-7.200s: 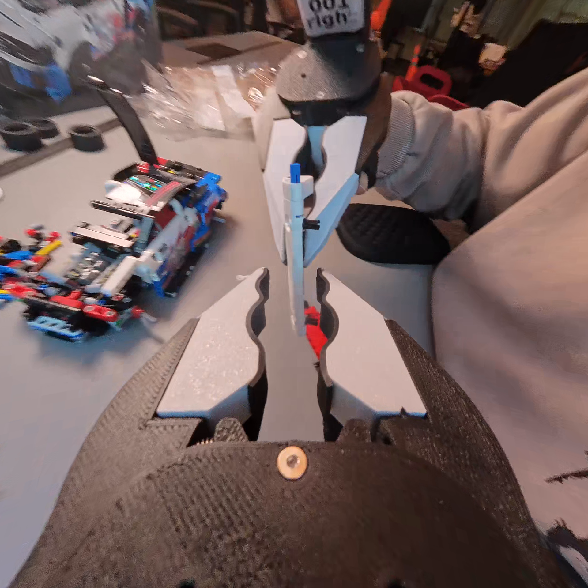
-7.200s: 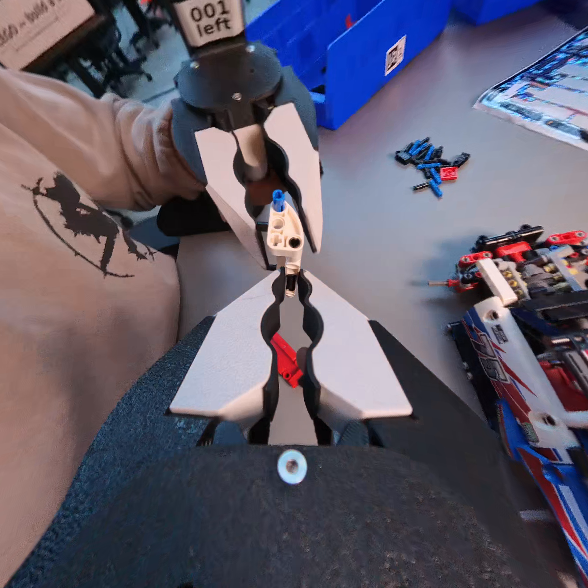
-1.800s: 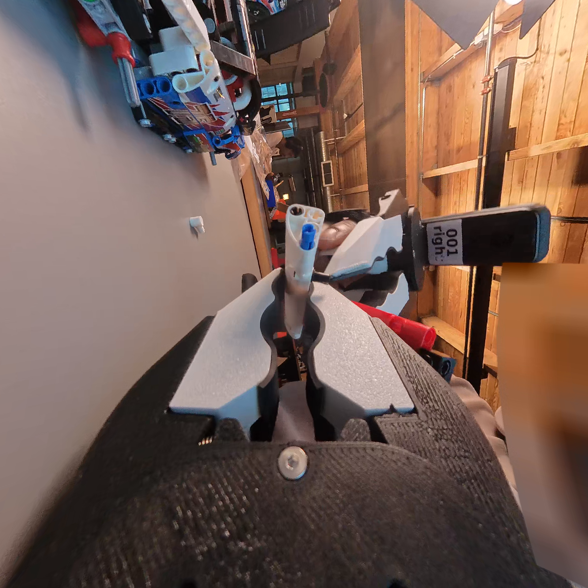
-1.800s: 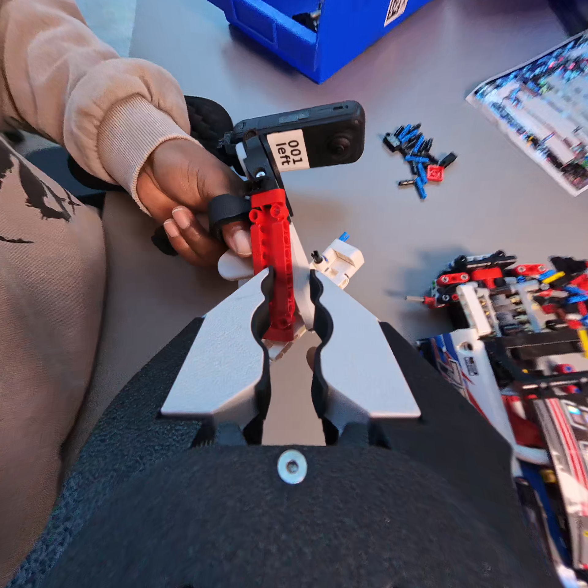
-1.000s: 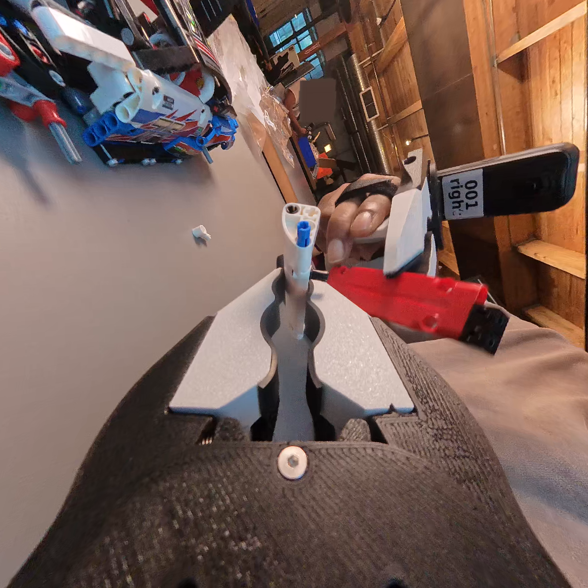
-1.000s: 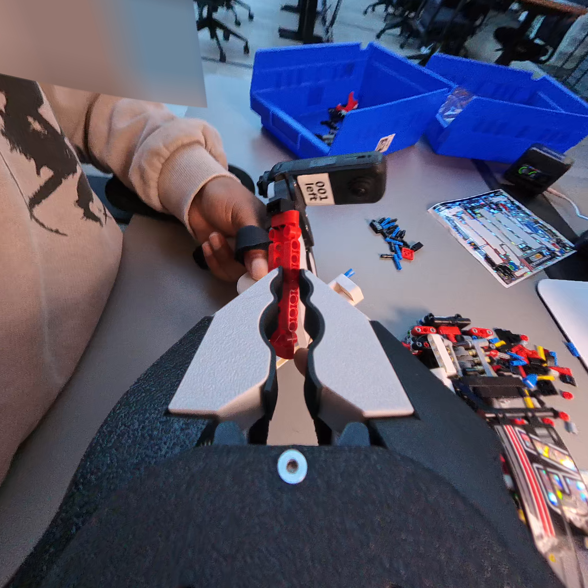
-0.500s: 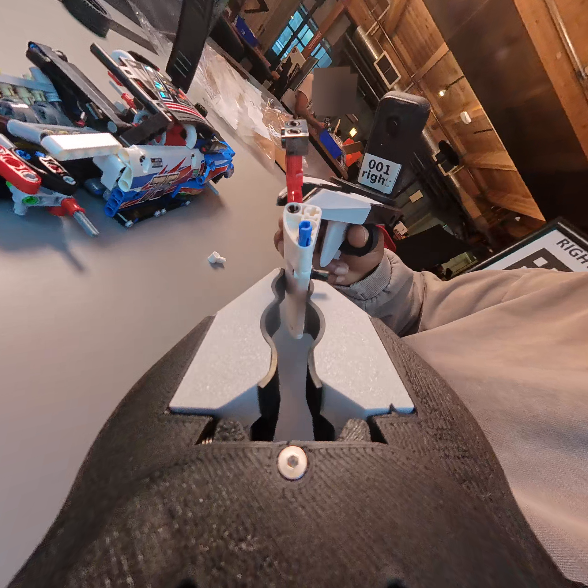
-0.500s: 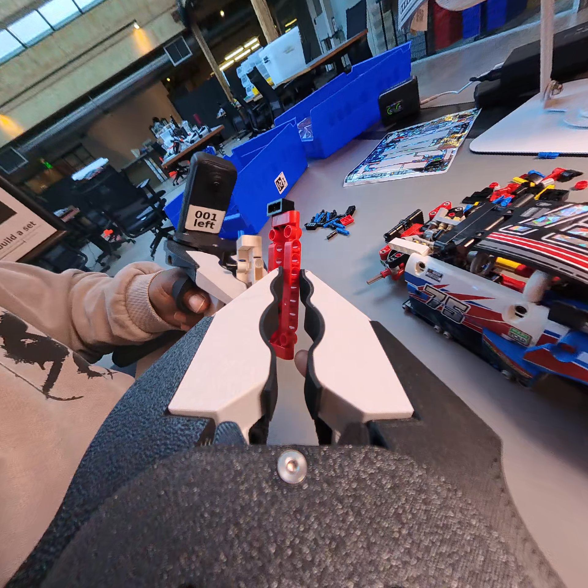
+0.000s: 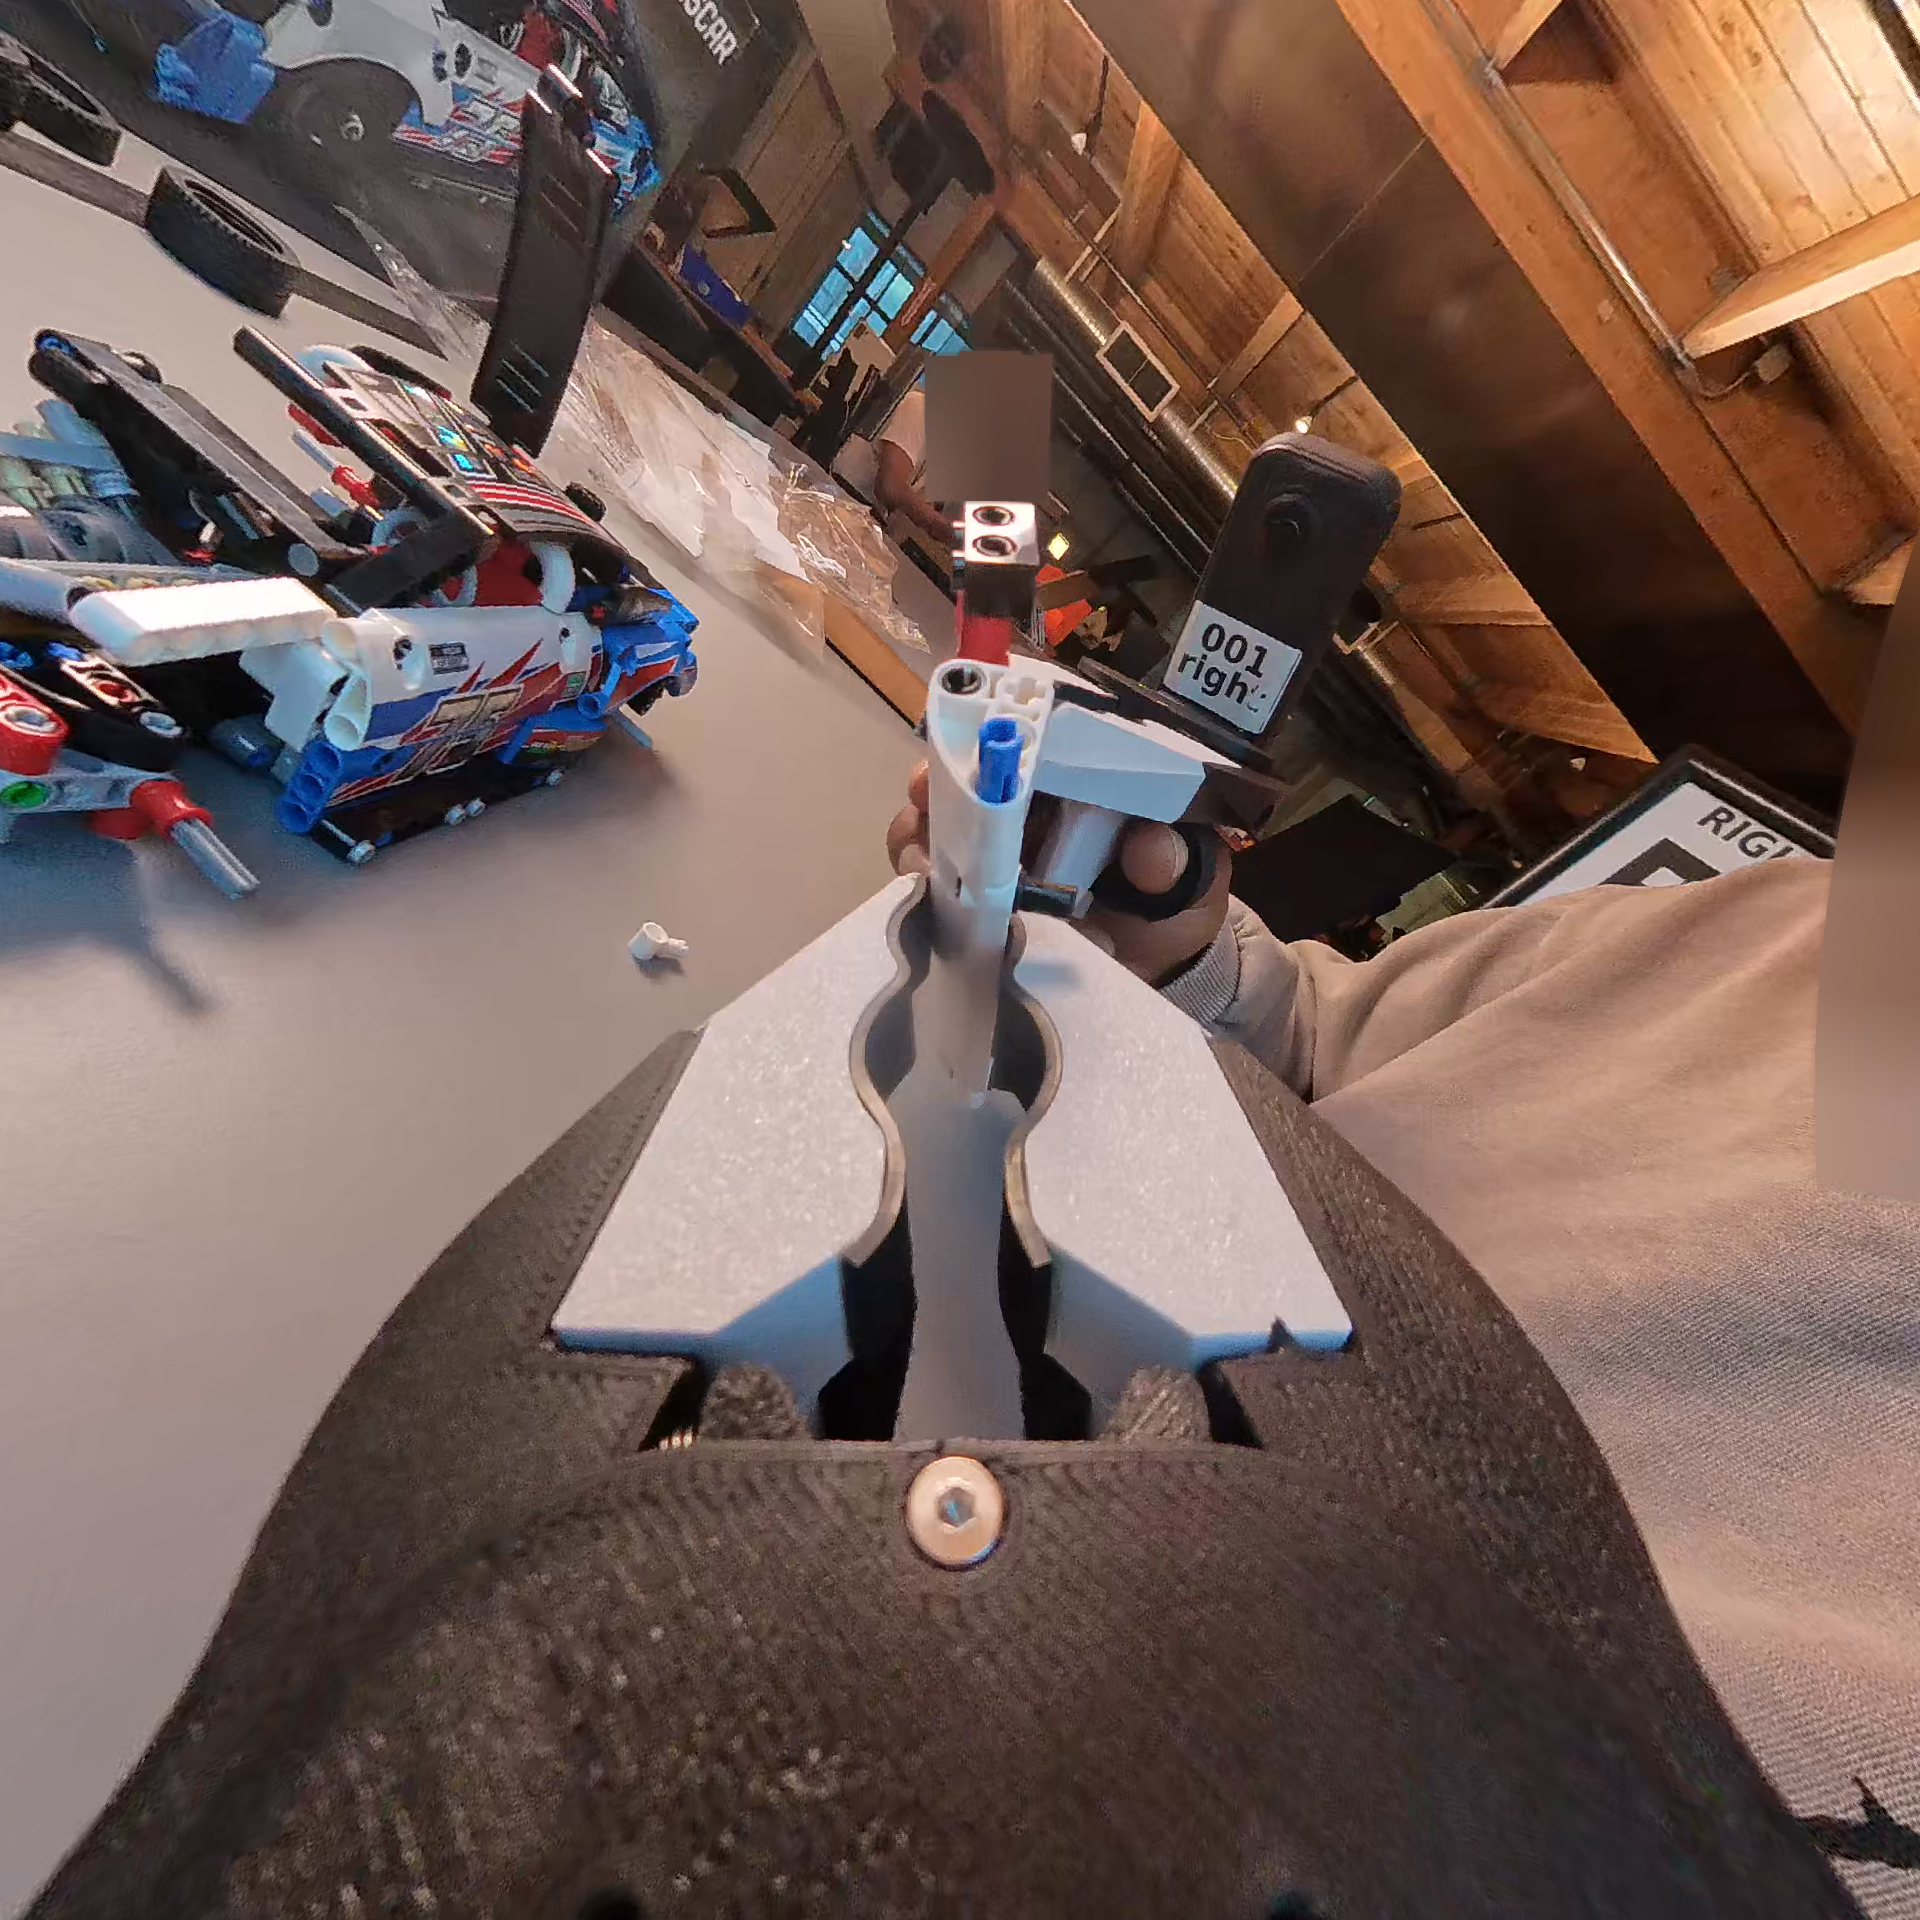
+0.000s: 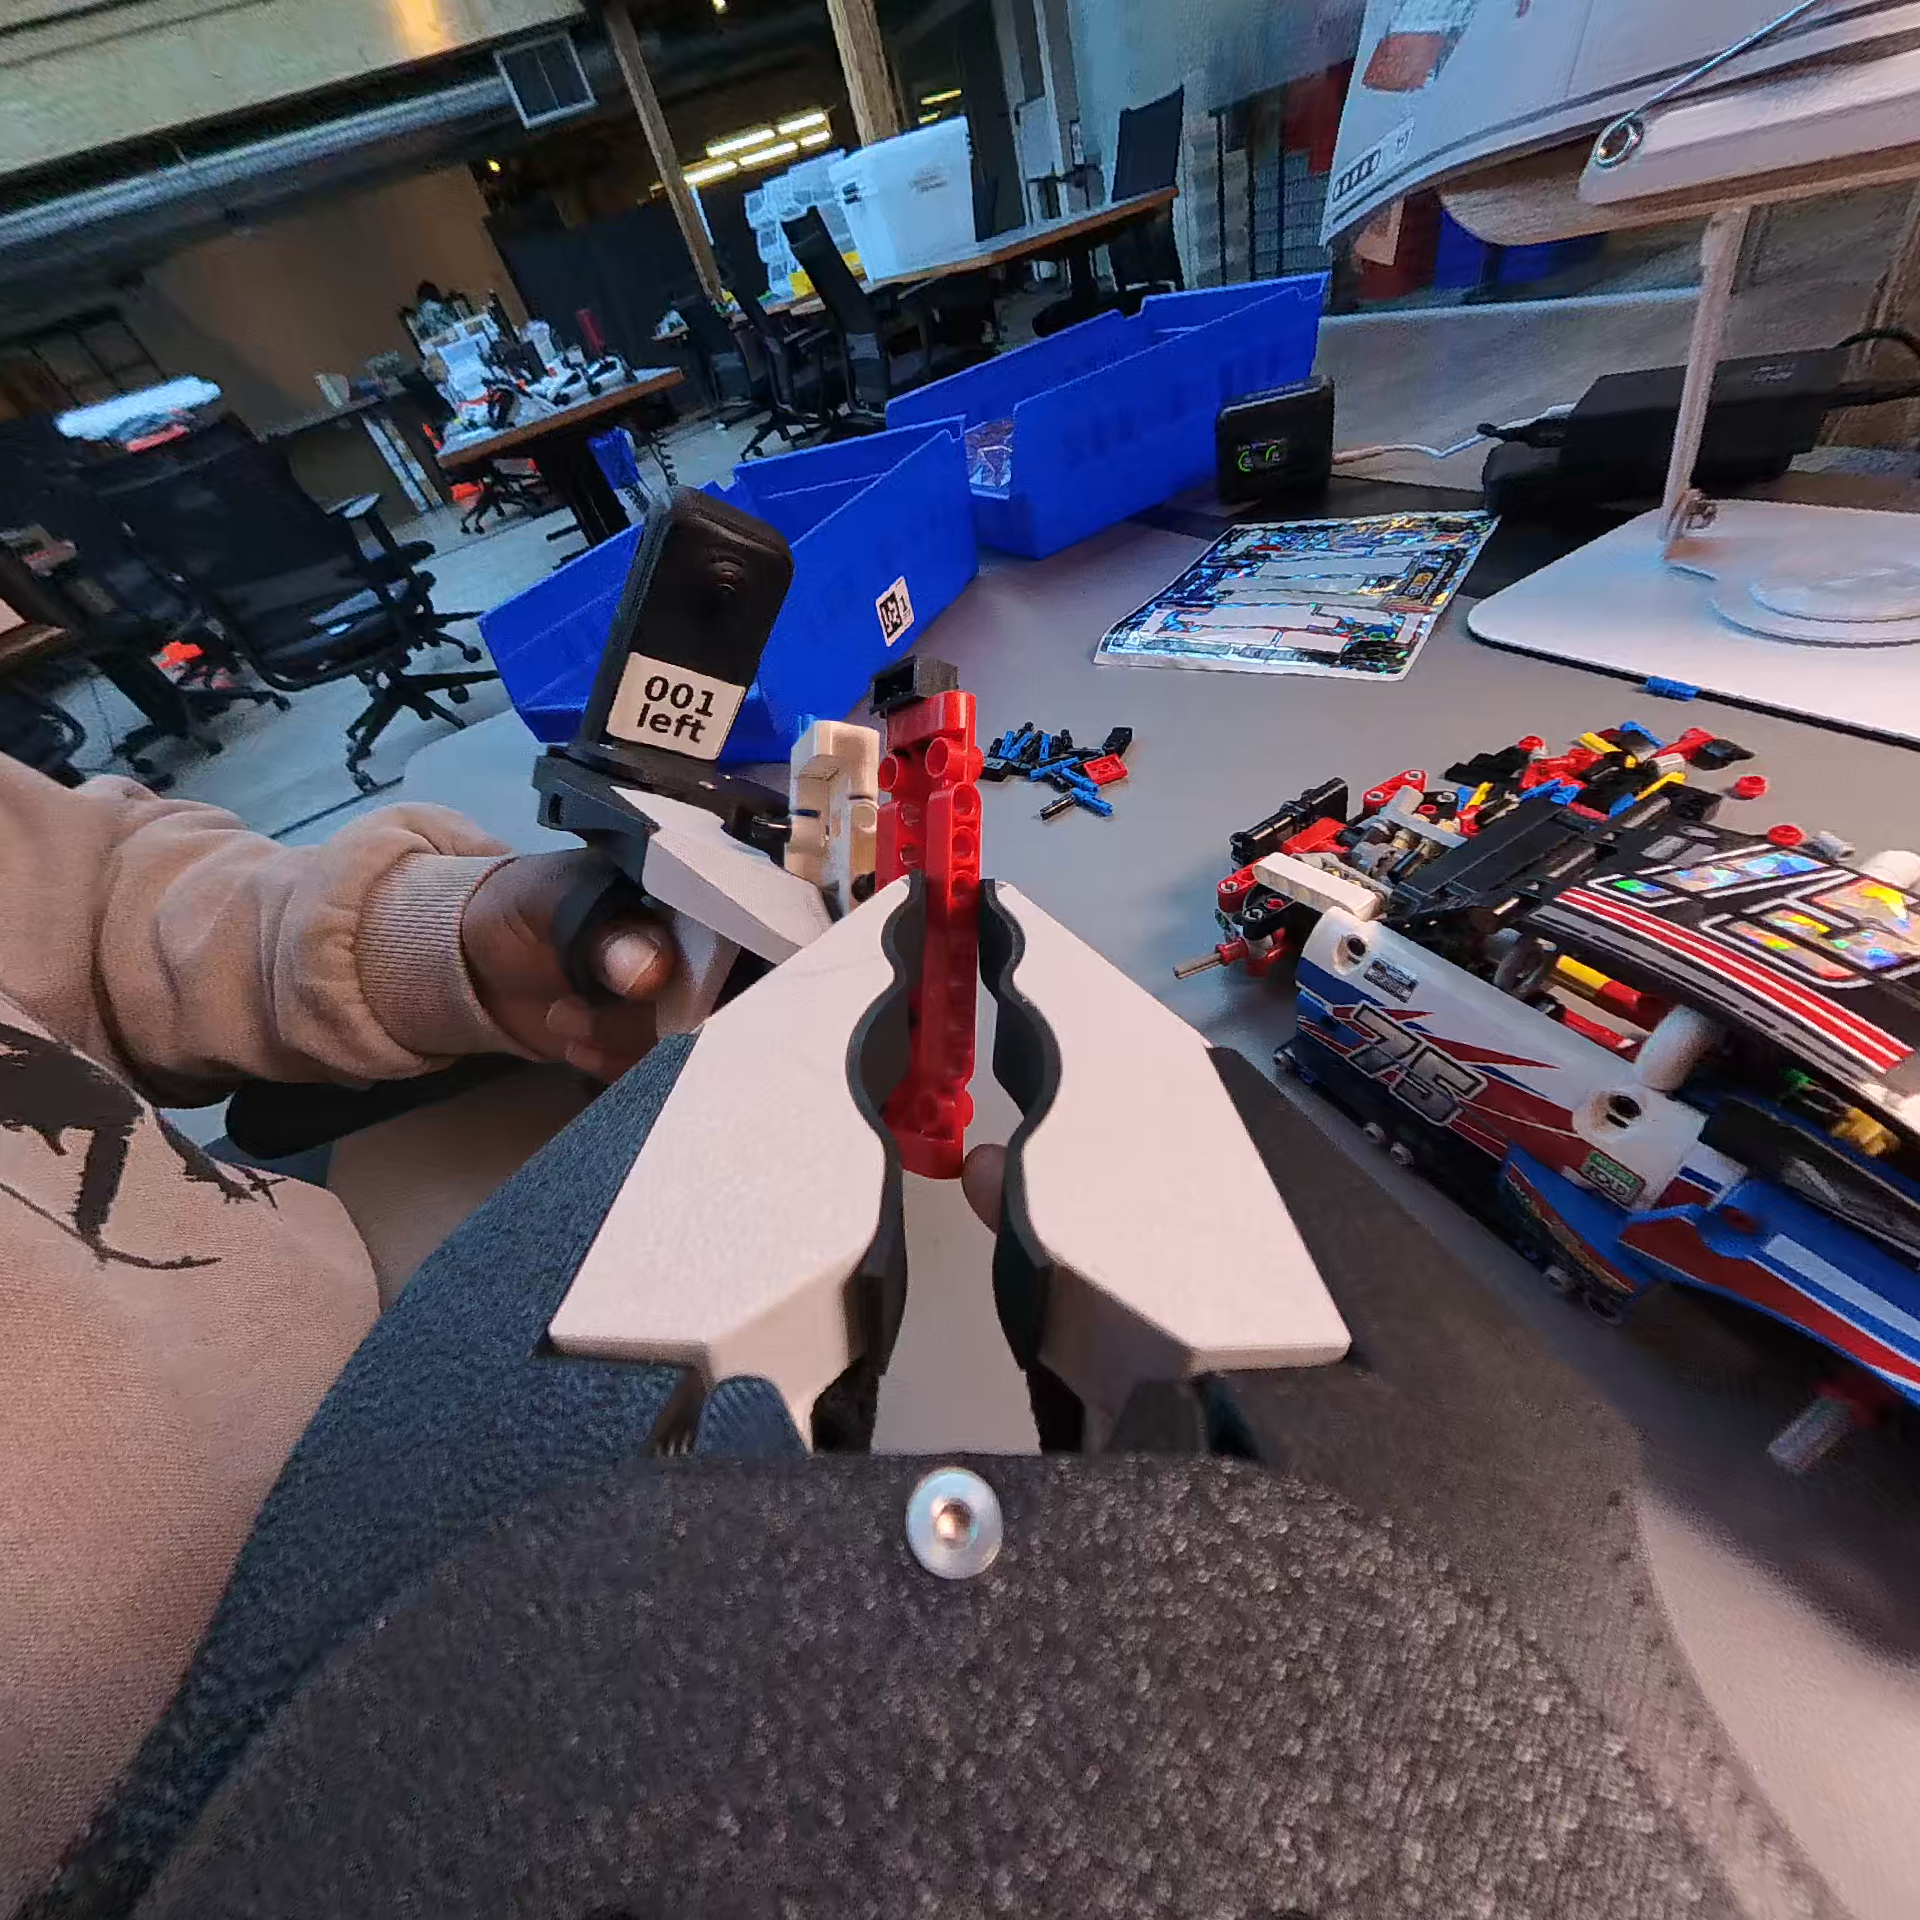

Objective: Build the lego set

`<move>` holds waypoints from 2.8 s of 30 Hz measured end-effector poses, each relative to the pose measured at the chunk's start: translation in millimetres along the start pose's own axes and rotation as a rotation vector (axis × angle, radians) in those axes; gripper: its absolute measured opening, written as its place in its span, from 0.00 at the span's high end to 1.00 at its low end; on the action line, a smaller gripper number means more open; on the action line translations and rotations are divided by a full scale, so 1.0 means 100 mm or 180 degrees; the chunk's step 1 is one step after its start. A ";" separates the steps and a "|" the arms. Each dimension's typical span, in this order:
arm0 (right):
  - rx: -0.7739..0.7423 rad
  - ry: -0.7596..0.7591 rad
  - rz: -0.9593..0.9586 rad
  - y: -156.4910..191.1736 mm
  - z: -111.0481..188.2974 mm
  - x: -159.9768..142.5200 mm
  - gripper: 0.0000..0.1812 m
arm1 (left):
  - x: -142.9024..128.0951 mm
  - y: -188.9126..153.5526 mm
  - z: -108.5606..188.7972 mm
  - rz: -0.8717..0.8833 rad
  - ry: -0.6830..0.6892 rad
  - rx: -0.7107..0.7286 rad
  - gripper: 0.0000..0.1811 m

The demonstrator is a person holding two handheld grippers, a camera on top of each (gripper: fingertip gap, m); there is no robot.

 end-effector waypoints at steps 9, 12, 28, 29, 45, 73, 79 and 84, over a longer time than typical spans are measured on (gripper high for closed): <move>-0.0163 0.0052 0.0188 0.03 0.00 -0.02 0.96 | -0.02 0.03 -0.02 0.0068 -0.0031 0.0096 0.97; -0.0188 0.0024 0.0179 0.02 0.01 -0.01 0.97 | -0.02 0.03 -0.01 0.0086 -0.0018 0.0112 0.97; -0.0229 0.0162 0.0182 0.04 -0.02 -0.08 0.97 | -0.04 0.04 0.00 0.0155 0.0021 0.0222 0.97; -0.0228 0.0162 0.0137 0.04 -0.03 -0.09 0.97 | -0.04 0.05 0.01 0.0197 0.0033 0.0236 0.97; 0.0426 0.0312 -0.1011 -0.24 -0.07 -0.32 0.97 | -0.09 0.14 -0.02 0.0707 0.0544 0.0443 0.97; 0.1148 0.0187 -0.1392 -0.23 -0.03 -0.34 0.98 | -0.08 0.05 -0.03 0.0333 0.0666 0.0039 0.97; 0.1146 0.0473 -0.0895 -0.26 0.05 -0.24 0.93 | -0.04 0.03 -0.01 0.0303 0.0590 0.0002 0.97; 0.1259 0.0643 -0.0837 -0.19 0.04 -0.30 0.98 | -0.03 0.02 0.02 0.0330 0.0459 -0.0033 0.97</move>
Point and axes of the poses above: each gripper's, where its closed fingertips meet, z back along the fingers, x out of its top, y = z × x across the jaws, the point moved 10 cm from there along z, back along the fingers, and after that the axes turned 2 degrees about -z, right-handed, at the moved point
